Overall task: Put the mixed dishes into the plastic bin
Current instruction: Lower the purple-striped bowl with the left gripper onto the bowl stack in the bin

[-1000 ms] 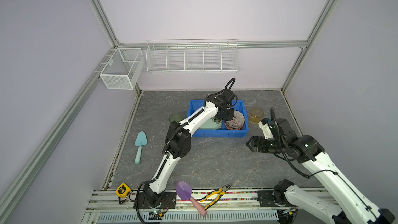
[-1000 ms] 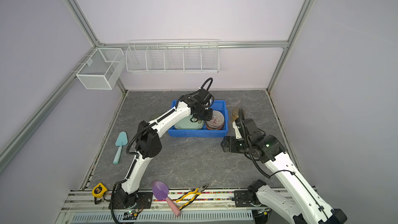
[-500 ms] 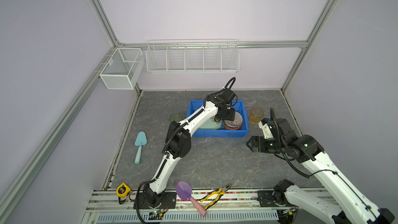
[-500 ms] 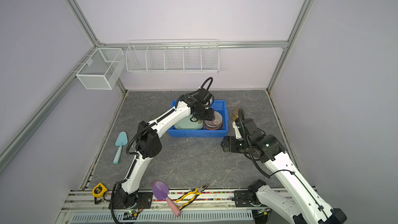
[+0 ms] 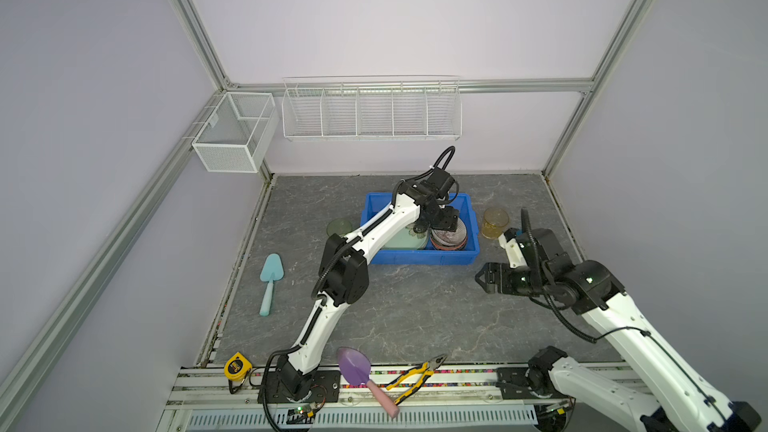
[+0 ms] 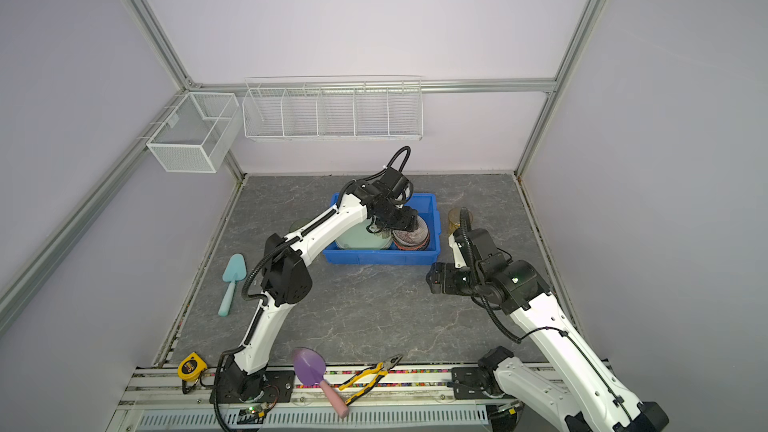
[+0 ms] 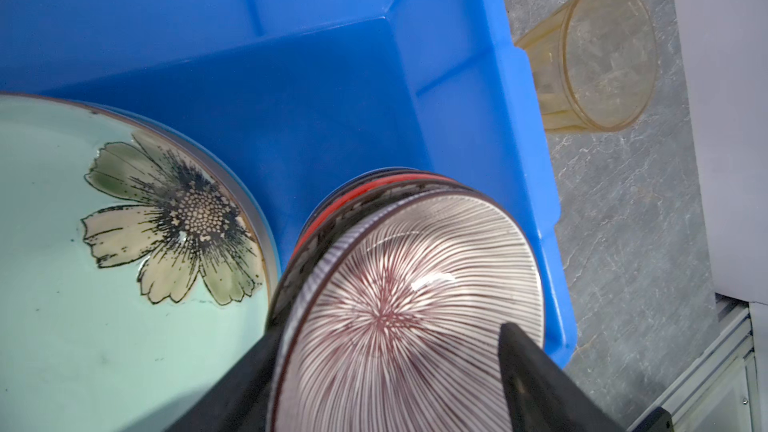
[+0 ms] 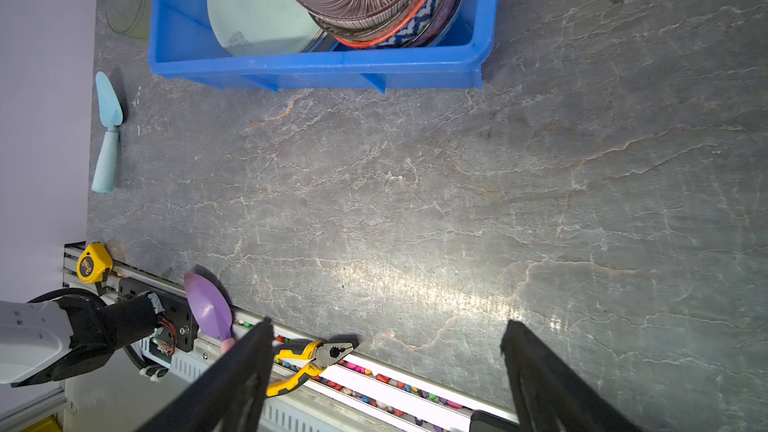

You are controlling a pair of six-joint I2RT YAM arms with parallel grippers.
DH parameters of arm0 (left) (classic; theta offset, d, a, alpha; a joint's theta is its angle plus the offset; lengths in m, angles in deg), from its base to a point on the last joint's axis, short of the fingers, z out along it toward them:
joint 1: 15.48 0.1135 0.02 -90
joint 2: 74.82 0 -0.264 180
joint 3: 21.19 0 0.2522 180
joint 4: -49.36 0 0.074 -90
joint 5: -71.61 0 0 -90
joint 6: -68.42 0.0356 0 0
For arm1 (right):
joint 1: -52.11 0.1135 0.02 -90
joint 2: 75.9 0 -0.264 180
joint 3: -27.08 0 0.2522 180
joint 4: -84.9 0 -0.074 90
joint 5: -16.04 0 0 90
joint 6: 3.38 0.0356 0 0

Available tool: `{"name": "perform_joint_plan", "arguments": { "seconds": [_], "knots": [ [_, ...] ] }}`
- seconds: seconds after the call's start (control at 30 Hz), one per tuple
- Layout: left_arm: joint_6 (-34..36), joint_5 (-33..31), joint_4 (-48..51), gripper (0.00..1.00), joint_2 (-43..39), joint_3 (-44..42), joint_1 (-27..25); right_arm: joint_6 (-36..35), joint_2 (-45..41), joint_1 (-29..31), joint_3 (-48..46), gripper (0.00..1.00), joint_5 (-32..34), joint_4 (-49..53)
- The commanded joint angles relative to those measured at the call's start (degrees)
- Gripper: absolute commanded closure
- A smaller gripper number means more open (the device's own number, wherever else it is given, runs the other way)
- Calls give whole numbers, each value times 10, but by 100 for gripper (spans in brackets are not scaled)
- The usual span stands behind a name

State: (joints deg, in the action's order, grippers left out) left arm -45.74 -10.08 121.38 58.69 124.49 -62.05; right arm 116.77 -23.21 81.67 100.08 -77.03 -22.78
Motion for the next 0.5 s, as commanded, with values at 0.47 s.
{"name": "perform_joint_plan", "arguments": {
  "seconds": [0.47],
  "knots": [
    [13,-11,27,14,-35,15,1,-9,4,-8,-8,12,-6,-6]
  ]
}}
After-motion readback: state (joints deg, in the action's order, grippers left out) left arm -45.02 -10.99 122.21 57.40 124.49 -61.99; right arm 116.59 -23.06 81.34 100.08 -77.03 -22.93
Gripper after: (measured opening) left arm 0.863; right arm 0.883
